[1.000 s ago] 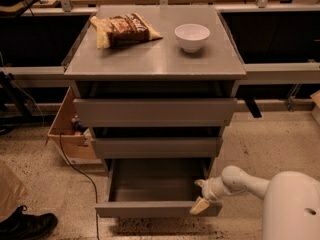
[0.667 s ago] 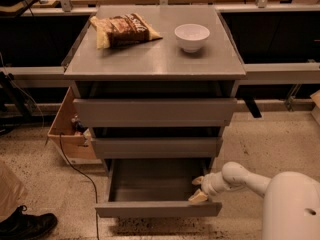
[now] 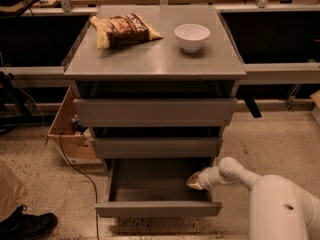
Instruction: Open bottom drawer
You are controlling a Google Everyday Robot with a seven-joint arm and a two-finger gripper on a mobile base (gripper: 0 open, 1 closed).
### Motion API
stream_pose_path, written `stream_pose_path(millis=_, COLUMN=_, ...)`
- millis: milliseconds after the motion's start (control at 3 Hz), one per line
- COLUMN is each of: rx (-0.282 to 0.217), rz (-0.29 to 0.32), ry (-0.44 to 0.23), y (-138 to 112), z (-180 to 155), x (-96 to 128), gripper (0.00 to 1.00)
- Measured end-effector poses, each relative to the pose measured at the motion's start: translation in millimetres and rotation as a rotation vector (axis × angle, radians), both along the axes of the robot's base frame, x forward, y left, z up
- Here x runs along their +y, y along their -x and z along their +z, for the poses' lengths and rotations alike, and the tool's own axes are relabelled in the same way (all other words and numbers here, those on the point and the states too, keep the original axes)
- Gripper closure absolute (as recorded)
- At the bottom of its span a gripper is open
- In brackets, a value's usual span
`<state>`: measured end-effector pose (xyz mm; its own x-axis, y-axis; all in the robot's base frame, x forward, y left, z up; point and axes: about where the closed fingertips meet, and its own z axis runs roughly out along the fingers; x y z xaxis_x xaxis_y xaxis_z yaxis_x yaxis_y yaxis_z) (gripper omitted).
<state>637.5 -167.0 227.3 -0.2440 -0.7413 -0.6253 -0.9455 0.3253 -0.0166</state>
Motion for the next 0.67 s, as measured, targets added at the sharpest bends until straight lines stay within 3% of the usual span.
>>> stream_pose_path(millis=333, rx=0.056, rz=-0.028, ry=-0.069, y=-19.8, z=-31.6, x=-4.4, gripper=1.0)
stream_pose_path(millis=667, rx=0.076, rz=-0.021, ry=-0.077, y=-16.3, z=-35.5, x=0.6, gripper=1.0)
